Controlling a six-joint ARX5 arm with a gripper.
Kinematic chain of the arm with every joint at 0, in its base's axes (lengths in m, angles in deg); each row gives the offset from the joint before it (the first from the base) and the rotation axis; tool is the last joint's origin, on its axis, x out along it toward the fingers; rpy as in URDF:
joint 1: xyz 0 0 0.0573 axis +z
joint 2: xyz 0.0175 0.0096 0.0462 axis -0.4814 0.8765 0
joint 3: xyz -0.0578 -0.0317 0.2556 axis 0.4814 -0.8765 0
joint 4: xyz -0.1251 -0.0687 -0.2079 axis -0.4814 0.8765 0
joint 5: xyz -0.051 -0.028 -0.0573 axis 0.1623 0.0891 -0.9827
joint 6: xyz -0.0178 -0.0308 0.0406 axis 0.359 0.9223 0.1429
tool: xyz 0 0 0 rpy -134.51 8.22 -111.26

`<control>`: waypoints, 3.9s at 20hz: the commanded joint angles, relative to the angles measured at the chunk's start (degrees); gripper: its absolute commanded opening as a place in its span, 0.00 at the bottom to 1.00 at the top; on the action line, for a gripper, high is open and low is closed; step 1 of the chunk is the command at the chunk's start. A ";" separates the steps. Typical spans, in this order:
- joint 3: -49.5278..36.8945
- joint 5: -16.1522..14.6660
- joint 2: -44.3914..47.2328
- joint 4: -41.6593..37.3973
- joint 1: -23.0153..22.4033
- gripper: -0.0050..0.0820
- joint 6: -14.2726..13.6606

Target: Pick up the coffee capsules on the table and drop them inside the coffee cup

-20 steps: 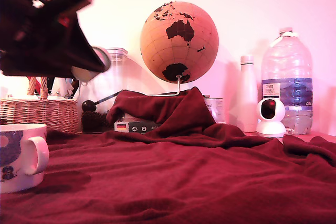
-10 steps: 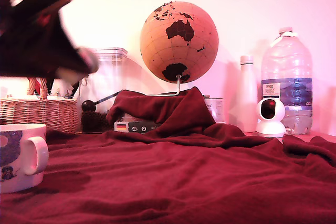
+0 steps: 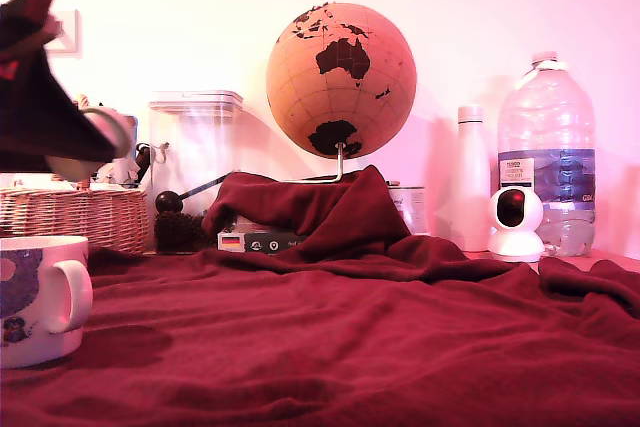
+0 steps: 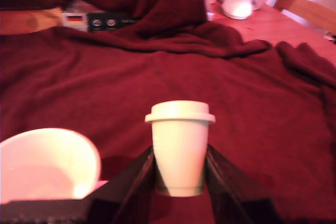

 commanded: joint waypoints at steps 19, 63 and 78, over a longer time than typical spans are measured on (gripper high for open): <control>-1.11 -14.16 -6.03 6.62 22.82 0.24 -6.21; 29.68 -19.34 30.47 35.52 27.04 0.25 -12.44; 29.88 -17.88 31.58 36.50 27.04 0.25 -15.21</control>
